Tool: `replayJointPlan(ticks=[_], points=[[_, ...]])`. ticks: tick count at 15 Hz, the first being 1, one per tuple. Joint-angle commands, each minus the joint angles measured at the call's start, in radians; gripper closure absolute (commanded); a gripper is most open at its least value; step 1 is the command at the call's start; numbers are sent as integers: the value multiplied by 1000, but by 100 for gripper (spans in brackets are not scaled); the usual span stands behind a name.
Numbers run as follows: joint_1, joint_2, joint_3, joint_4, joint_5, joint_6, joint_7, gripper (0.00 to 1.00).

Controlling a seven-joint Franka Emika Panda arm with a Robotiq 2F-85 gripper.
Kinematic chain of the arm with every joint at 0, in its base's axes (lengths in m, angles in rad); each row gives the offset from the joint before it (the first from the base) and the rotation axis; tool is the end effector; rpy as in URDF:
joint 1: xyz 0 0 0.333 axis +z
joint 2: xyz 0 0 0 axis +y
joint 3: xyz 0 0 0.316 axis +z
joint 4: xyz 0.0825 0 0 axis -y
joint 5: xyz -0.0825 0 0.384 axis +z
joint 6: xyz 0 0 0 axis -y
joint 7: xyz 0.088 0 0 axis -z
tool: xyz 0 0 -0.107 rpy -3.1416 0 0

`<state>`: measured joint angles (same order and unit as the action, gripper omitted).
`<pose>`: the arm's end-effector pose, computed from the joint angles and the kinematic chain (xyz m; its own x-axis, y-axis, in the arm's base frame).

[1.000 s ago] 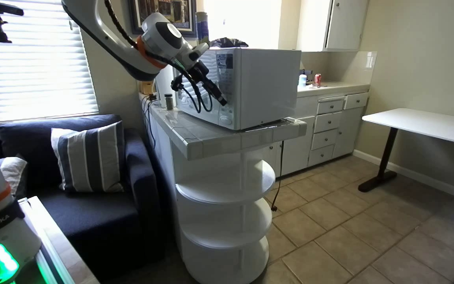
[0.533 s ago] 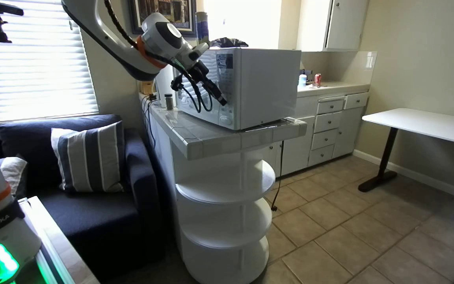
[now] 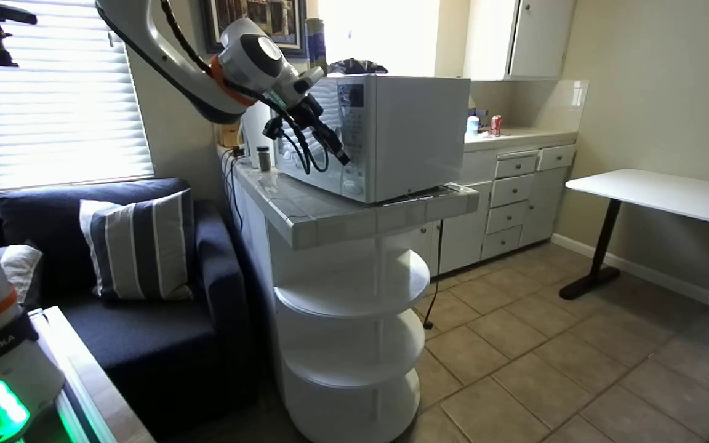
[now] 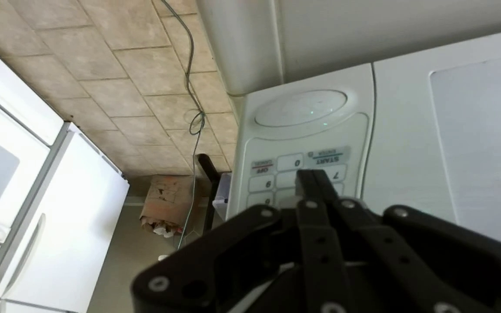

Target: Press some button on the microwave

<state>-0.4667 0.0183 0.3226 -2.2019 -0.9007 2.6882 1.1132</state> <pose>0.5610 -0.0564 0.4161 0.6845 -0.3516 0.6387 -0.5327 -0.8393 0.1088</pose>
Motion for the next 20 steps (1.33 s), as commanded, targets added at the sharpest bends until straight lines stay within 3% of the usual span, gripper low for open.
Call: replayJointPlan(ticks=[1,4,5,10,20], points=[[9,-13,9,2,45,-58,-40,100],[11,-22,9,5,76,-99,-68,100],[160,-24,-140,7,99,-115,-94,100],[281,-13,-260,14,94,-154,-109,100],[360,31,-350,22,73,-121,-94,100]])
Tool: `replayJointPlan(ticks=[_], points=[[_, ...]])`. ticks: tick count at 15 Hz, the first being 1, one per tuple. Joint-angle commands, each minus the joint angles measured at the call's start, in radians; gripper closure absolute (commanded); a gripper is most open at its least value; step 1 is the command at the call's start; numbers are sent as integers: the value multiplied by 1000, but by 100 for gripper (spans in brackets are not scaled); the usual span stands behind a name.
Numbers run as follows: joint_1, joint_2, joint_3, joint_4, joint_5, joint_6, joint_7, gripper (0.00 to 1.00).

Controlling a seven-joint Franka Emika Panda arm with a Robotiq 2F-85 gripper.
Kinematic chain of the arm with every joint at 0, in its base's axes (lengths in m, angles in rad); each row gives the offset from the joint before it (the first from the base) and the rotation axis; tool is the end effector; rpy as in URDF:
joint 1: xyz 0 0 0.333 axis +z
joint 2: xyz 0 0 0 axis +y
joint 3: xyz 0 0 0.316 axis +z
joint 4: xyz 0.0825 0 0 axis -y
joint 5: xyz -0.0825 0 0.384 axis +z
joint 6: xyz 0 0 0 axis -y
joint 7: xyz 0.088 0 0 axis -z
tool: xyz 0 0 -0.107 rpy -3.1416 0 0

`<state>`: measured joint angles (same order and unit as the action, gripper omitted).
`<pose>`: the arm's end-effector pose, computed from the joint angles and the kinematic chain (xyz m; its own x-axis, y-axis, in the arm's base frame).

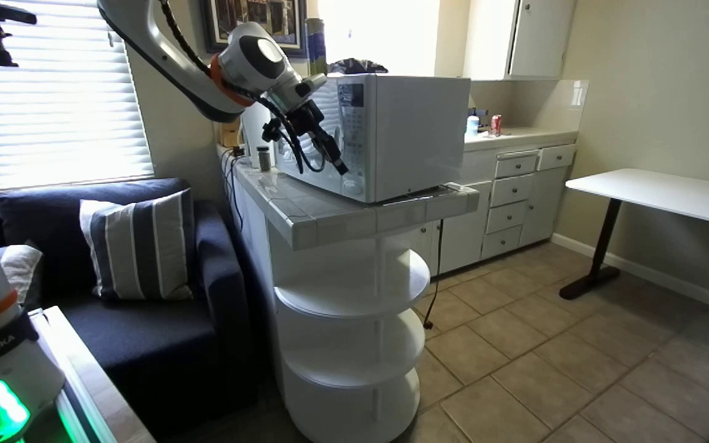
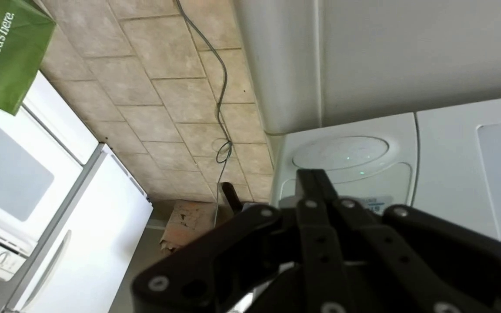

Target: Press some button on the microwave

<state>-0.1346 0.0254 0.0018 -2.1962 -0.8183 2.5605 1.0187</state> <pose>0.5582 -0.0637 0.4044 0.7455 -0.3638 0.5584 -0.5470 -0.8127 0.2007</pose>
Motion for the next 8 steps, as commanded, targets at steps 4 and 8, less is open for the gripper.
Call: replayJointPlan(ticks=[4,8], points=[[40,37,-42,20,-17,19,9,100],[48,50,-50,32,-31,35,18,100]])
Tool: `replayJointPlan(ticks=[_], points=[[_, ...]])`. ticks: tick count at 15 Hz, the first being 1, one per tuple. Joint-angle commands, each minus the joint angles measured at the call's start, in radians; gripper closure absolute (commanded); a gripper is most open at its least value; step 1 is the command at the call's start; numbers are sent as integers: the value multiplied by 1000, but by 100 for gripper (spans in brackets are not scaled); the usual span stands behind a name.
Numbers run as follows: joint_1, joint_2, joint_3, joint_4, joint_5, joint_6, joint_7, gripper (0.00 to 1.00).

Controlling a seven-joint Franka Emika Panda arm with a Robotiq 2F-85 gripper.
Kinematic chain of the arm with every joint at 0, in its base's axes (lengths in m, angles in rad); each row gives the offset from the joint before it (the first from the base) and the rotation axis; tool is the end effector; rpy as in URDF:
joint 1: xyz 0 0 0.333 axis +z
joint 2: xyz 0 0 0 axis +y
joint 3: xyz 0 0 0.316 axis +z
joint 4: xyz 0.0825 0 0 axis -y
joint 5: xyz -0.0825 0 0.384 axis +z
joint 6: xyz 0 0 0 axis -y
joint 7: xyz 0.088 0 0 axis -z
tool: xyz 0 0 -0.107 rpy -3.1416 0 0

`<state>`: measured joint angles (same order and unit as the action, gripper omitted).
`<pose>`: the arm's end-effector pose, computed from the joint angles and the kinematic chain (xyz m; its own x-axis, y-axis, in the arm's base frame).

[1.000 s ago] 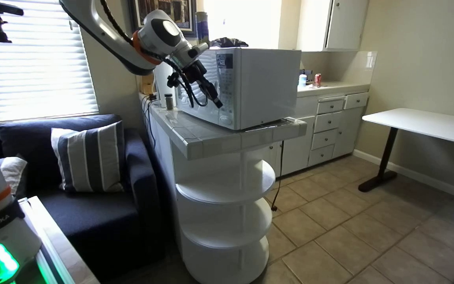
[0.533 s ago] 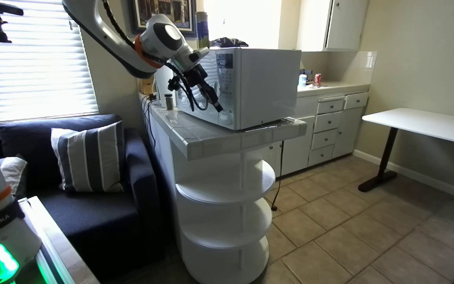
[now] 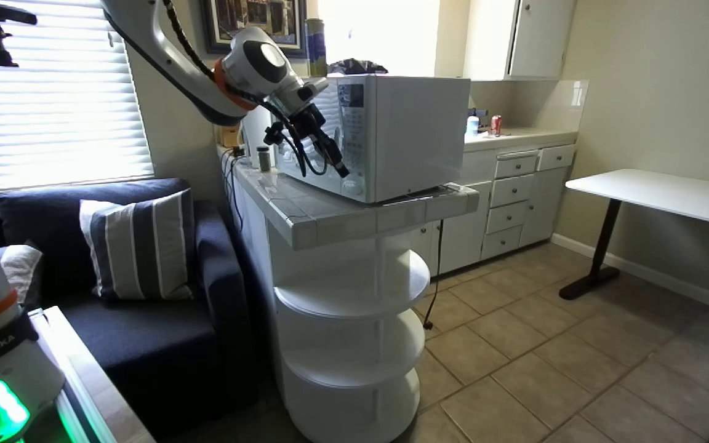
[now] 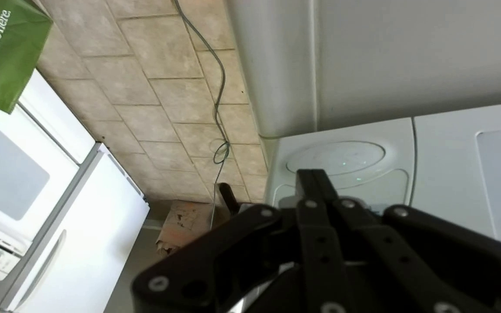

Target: Press some button on the microwave

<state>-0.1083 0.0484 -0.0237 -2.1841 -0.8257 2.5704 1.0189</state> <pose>0.5633 -0.0627 0.3979 0.7519 -0.3546 0.5559 -0.5372 -0.8182 0.2047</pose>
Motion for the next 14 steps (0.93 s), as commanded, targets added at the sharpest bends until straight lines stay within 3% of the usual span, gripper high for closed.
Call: replayJointPlan(ticks=[1,14], points=[[23,30,-27,24,-27,27,19,100],[14,67,-38,41,-63,93,44,100]])
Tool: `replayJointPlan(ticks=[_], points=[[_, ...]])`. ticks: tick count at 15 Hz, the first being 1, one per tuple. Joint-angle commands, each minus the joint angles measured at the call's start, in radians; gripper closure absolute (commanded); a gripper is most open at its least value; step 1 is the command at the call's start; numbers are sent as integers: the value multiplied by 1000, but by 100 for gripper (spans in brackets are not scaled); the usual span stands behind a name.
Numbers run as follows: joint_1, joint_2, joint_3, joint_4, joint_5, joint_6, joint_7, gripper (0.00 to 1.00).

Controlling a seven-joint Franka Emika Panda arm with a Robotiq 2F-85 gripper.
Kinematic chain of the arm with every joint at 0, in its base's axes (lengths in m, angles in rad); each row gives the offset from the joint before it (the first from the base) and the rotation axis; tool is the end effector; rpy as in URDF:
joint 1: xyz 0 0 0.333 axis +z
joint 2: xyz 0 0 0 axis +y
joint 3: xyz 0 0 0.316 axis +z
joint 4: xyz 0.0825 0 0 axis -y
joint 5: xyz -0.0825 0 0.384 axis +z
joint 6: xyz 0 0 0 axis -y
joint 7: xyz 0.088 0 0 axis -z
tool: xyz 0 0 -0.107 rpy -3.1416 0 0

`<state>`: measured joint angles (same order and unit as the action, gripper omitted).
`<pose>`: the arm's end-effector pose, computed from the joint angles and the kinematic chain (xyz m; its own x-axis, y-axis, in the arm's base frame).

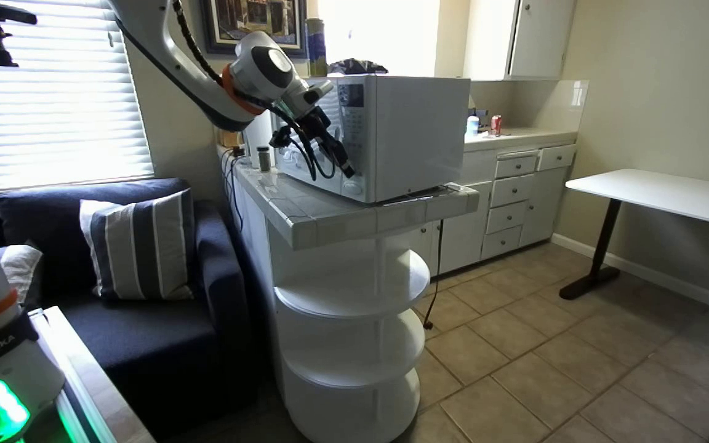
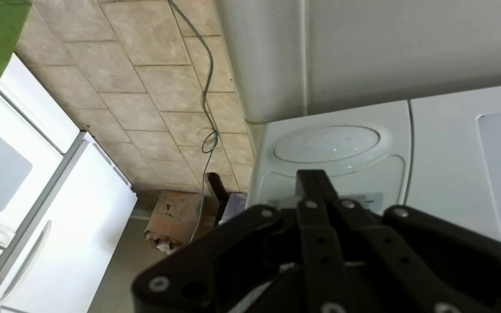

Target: Press some button on the microwave

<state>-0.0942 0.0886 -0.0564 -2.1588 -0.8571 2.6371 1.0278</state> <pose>0.5742 -0.0673 0.3920 0.7441 -0.3309 0.5803 -0.5164 -0.8360 0.1856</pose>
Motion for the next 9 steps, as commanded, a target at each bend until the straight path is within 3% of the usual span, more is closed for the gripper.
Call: replayJointPlan(ticks=[1,9], points=[[0,28,-4,15,-33,26,38,100],[-1,30,-12,14,-169,81,204,100]])
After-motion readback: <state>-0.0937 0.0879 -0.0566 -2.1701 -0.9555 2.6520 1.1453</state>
